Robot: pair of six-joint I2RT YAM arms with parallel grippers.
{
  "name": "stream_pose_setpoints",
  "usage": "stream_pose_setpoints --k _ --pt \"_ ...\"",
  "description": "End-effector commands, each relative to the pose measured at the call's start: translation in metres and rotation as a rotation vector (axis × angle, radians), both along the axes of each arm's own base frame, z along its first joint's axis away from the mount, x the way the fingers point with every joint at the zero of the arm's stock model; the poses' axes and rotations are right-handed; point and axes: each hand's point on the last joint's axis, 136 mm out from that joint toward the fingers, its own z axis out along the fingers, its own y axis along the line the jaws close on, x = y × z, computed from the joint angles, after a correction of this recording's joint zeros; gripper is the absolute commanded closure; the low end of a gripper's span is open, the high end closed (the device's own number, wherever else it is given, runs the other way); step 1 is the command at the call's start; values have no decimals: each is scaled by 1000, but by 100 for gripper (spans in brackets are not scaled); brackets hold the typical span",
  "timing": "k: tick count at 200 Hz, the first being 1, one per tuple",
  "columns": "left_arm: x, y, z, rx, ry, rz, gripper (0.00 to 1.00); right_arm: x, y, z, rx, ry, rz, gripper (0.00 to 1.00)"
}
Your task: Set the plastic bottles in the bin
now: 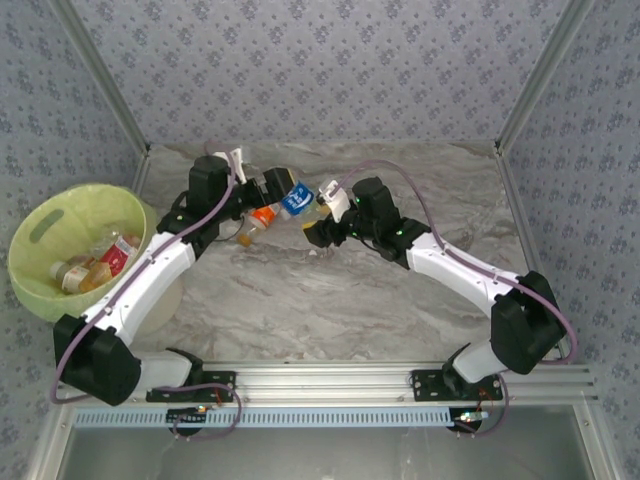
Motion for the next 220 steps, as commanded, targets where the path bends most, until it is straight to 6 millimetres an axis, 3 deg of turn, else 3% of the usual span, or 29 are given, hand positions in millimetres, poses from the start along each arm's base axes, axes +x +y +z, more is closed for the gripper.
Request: stream_pose_setpoints --k 1,28,55,77,96,129,152,160,163,188,204,216,220 --pt "-2 -13 11 -16 -22 -60 5 3 10 33 91 -63 8 45" --pt "-3 -20 10 -38 -19 -100 12 3 16 36 111 -56 14 45" --pt "-2 -31 15 -92 -23 -147 13 0 25 37 120 -58 42 45" --pt "6 -13 19 -90 -60 -23 33 5 24 31 110 -56 13 45" --pt "6 -2 30 -89 -111 18 40 7 22 26 101 -46 -3 44" --pt "2 -10 29 -87 -99 -42 68 7 24 25 112 -28 4 44" --pt "1 -11 24 -72 -71 -50 81 6 27 32 142 -27 16 42" --pt "-1 -9 27 -59 -74 -48 93 5 27 35 149 -30 23 37" --pt "-2 -8 27 -49 -72 -44 100 5 27 36 149 -33 23 34" --pt "-16 27 56 95 -114 64 100 27 7 34 83 -73 -93 8" --pt "-35 60 83 196 -146 156 100 48 -13 23 17 -102 -120 1" --pt "-52 86 104 249 -176 225 100 64 -25 1 -48 -79 -87 0" --pt "-57 94 109 264 -185 251 100 71 -26 6 -55 -90 -74 0"
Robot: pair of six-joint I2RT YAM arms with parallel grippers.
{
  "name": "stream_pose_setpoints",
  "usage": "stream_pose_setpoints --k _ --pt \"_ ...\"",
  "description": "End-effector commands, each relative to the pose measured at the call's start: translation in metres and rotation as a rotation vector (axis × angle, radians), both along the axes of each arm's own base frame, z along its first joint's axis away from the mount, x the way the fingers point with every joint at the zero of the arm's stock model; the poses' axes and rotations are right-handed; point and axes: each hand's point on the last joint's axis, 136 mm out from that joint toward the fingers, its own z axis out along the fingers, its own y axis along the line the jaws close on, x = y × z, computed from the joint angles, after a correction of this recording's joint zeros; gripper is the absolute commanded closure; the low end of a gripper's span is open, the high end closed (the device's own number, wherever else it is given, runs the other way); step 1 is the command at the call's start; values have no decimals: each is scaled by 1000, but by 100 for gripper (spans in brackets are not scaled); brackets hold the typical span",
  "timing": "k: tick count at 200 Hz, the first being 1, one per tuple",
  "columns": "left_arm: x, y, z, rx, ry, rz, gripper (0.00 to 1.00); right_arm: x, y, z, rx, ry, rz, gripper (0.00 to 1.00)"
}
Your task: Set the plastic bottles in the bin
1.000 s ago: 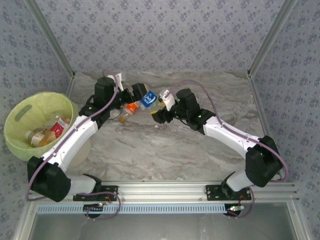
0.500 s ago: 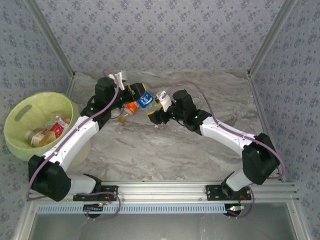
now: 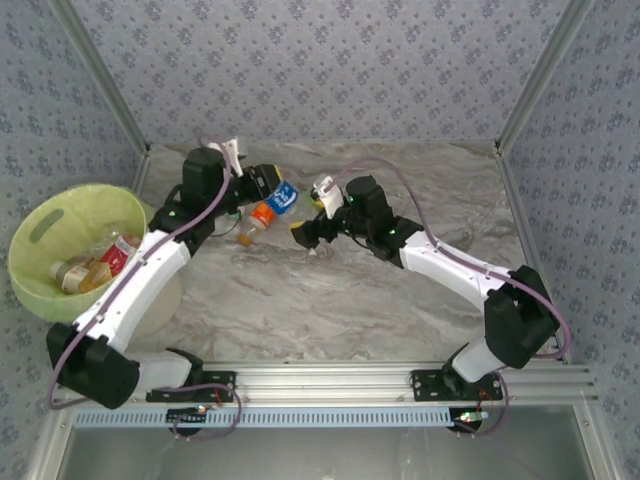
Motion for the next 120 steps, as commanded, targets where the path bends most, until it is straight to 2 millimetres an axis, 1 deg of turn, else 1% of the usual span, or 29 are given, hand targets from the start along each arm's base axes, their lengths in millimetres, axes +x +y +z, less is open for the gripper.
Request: stream_pose_setpoints --k 1,6,20,23,25,30,32,34,36,55,59,61,72,83,86,96,101,120 --pt "-47 70 54 177 -98 174 100 54 -38 -13 -116 -43 -66 0" --pt "-54 81 62 188 -117 211 100 61 -41 -19 -139 -39 -45 0" --pt "-75 110 75 234 -141 296 100 79 -47 -37 -186 -23 17 0" --pt "-78 117 77 242 -146 318 100 82 -47 -42 -193 -16 35 0" --pt "-82 121 80 244 -157 330 100 83 -48 -41 -190 -18 49 0" --pt "-88 130 84 261 -164 363 100 88 -47 -49 -201 -1 82 0" --pt "-90 134 85 268 -167 375 100 89 -47 -48 -201 -2 95 0" --pt "-93 138 87 275 -173 388 100 90 -47 -55 -209 12 106 0" --pt "-95 141 89 280 -178 400 100 92 -46 -55 -210 14 116 0" --pt "-115 172 102 352 -199 520 100 109 -44 -78 -270 43 205 0" --pt "-118 178 104 368 -202 540 100 111 -44 -81 -284 43 220 0" --pt "-119 181 106 376 -206 553 100 112 -44 -87 -294 52 227 0" --pt "-127 196 112 422 -220 617 100 120 -44 -97 -327 41 277 0" --pt "-133 211 118 470 -230 689 100 124 -43 -114 -380 37 328 0" --pt "-134 213 120 480 -232 699 100 126 -43 -114 -391 27 339 0" --pt "-138 227 126 527 -236 771 100 135 -40 -124 -429 5 366 0" --pt "-141 233 129 548 -237 806 100 135 -41 -133 -454 28 378 0" --pt "-149 258 138 639 -229 955 100 149 -38 -149 -513 4 400 0"
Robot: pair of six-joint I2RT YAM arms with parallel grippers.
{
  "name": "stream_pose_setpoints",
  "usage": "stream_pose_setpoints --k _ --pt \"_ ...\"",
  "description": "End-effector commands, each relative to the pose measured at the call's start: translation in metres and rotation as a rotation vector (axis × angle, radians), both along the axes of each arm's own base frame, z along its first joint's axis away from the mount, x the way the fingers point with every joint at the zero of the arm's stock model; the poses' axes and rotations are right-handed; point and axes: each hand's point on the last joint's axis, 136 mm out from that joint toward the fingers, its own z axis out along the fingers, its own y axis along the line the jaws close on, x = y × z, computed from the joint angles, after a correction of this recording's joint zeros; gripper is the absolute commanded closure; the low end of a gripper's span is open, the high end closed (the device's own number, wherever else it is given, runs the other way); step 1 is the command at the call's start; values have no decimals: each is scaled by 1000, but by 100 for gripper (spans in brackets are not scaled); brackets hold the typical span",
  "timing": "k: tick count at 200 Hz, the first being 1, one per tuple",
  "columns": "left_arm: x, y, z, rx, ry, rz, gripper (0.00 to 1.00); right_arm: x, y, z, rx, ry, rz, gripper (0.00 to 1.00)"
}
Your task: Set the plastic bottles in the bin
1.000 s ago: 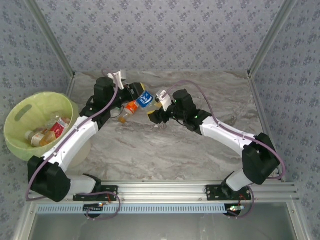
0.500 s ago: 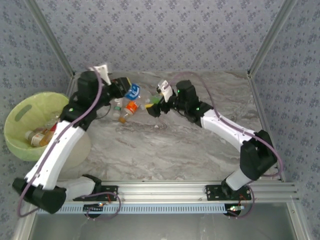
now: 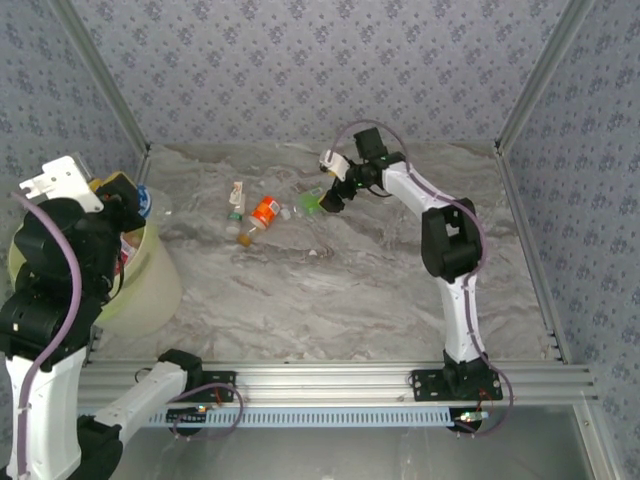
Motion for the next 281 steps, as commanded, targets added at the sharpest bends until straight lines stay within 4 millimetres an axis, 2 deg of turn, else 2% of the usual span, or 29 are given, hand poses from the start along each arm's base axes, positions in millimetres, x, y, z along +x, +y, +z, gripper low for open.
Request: stream_pose_setpoints --k 1,29,51,83,96,112,138,145,149,158,162,166,187,210,237,261,281 --pt "-14 45 7 153 41 271 100 -7 2 -18 -98 -7 132 0" --pt "-22 69 10 215 67 444 100 5 10 -40 -150 -48 185 0" --pt "-19 74 -3 192 101 465 100 10 18 -62 -222 -79 219 0" --pt "-1 86 -47 63 234 449 100 13 34 -71 -226 -95 238 0" --pt "6 98 -68 -29 283 450 100 12 37 -74 -244 -94 244 0" --pt "12 112 -92 -130 318 453 100 2 37 -77 -260 -67 263 2" --pt "23 119 -123 -232 370 424 100 -12 35 -78 -276 -22 278 6" --pt "25 118 -128 -242 385 411 93 -14 34 -79 -283 -18 277 7" --pt "27 117 -130 -245 394 403 82 -16 34 -78 -286 -20 280 10" --pt "29 115 -134 -252 408 384 46 -17 34 -77 -290 -31 286 18" --pt "30 114 -134 -255 410 382 39 -17 33 -75 -287 -35 283 20" --pt "30 114 -134 -256 410 380 36 -18 34 -73 -284 -39 281 20" --pt "29 113 -131 -254 395 377 25 -22 33 -62 -258 -53 265 24" --pt "30 104 -126 -276 374 327 18 -27 29 -47 -242 -61 242 34" --pt "45 72 -117 -339 303 135 14 -33 23 -38 -233 -92 212 46" --pt "58 41 -112 -408 275 -52 12 -37 19 -29 -218 -120 182 49" --pt "58 25 -95 -420 211 -147 11 -42 17 -22 -195 -128 165 54"
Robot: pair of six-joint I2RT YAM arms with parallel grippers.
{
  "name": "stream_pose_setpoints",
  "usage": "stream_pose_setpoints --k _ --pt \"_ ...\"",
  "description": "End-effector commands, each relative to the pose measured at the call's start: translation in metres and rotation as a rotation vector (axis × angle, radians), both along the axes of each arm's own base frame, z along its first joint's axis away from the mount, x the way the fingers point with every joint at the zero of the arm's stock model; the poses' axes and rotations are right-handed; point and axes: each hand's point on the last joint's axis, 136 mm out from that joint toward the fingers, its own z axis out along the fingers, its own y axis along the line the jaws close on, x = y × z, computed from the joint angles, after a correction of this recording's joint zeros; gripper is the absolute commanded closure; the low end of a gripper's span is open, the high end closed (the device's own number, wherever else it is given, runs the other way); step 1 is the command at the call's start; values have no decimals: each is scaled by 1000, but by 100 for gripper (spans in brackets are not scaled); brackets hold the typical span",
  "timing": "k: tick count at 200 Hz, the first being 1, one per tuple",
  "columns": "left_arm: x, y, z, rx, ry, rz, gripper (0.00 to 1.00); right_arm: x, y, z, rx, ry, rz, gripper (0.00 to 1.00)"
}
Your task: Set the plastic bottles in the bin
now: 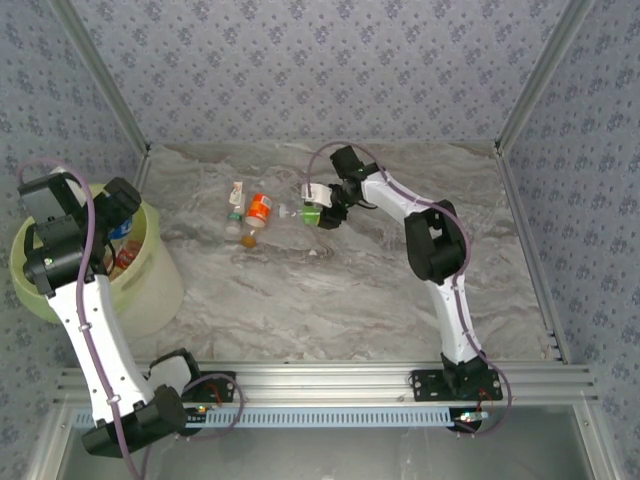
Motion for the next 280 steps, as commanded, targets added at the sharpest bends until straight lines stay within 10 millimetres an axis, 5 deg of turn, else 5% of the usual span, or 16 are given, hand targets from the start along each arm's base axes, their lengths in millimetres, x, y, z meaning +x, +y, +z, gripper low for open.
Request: stream_pose_setpoints --k 1,37,52,103,146,216,257,280 --pt "7 -35 27 -76 -142 -176 11 5 0 30 60 -66 -37 54" --pt "0 -73 61 -118 -309 -362 4 -3 3 47 130 -76 -67 61" --pt "-2 -73 64 -135 -323 -348 3 -5 5 62 180 -97 -94 63" --pt "-10 -108 83 -265 -461 -508 1 -13 1 133 410 -184 -244 65" --pt "-5 -133 70 -268 -430 -579 1 -34 8 181 586 -176 -323 65" --pt "29 -201 42 -258 -347 -724 0 -92 54 234 729 -170 -258 63" --pt "57 -217 35 -289 -339 -700 4 -122 71 254 786 -199 -195 62" --pt "68 -219 33 -287 -335 -684 15 -133 75 261 813 -199 -170 62"
